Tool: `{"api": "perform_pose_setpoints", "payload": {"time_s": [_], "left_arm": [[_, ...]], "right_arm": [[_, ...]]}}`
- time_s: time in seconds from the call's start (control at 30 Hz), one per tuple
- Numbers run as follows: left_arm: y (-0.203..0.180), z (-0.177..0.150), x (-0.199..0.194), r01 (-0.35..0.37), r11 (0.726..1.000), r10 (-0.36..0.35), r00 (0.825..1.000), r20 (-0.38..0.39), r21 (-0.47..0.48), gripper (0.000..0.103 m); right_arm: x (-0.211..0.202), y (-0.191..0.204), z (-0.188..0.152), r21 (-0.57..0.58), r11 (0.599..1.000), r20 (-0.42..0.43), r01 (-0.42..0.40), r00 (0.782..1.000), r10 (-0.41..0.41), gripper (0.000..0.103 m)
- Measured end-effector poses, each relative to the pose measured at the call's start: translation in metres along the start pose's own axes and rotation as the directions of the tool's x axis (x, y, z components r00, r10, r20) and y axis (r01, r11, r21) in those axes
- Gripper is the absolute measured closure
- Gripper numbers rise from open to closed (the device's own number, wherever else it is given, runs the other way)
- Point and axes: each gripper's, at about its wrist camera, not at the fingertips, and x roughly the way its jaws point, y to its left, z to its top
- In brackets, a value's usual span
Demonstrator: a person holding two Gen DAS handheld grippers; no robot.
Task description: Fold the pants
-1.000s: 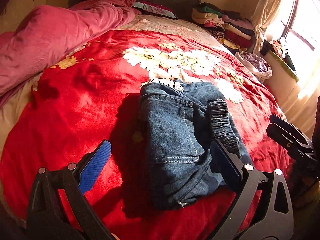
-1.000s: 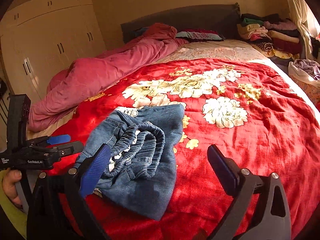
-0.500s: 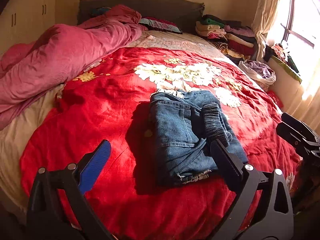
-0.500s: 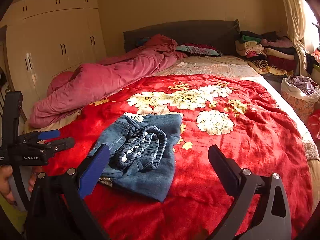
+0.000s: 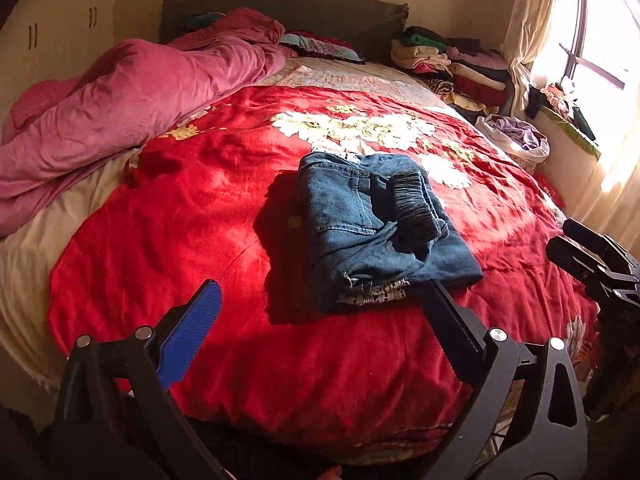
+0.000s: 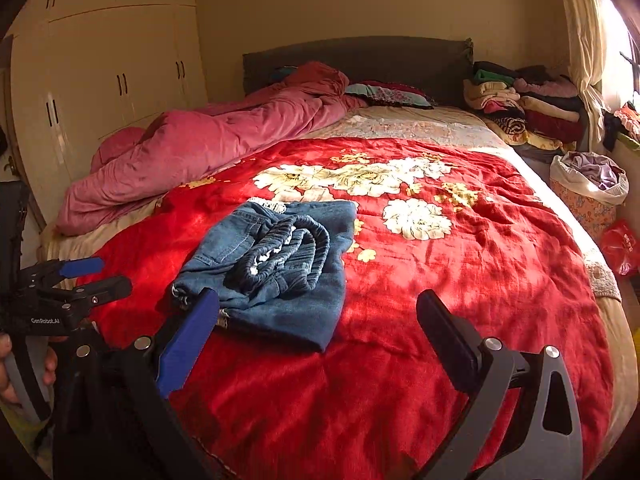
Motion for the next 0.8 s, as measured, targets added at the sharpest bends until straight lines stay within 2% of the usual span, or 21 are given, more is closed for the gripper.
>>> {"api": "perform_pose_setpoints", "payload": {"time_s": [0.37, 0.5, 0.8], "left_arm": [[-0.003, -0.034, 0.014, 0.000, 1.000, 0.000, 0.998, -0.070, 0.007, 0.010], [0.002, -0.037, 0.022, -0.011, 1.000, 0.010, 0.995, -0.097, -0.013, 0.010], [0.006, -0.037, 0.021, -0.024, 0.999, 0.022, 0.995, -0.098, -0.027, 0.010]], "right_arm": [[0.008, 0.006, -0.034, 0.038, 0.999, -0.056, -0.003, 0.998, 0.005, 0.005], [0.016, 0.007, -0.041, 0.049, 0.999, -0.085, -0.002, 0.996, 0.006, 0.005], [0.024, 0.010, -0.043, 0.046, 0.999, -0.110, -0.003, 0.994, 0.008, 0.005]]}}
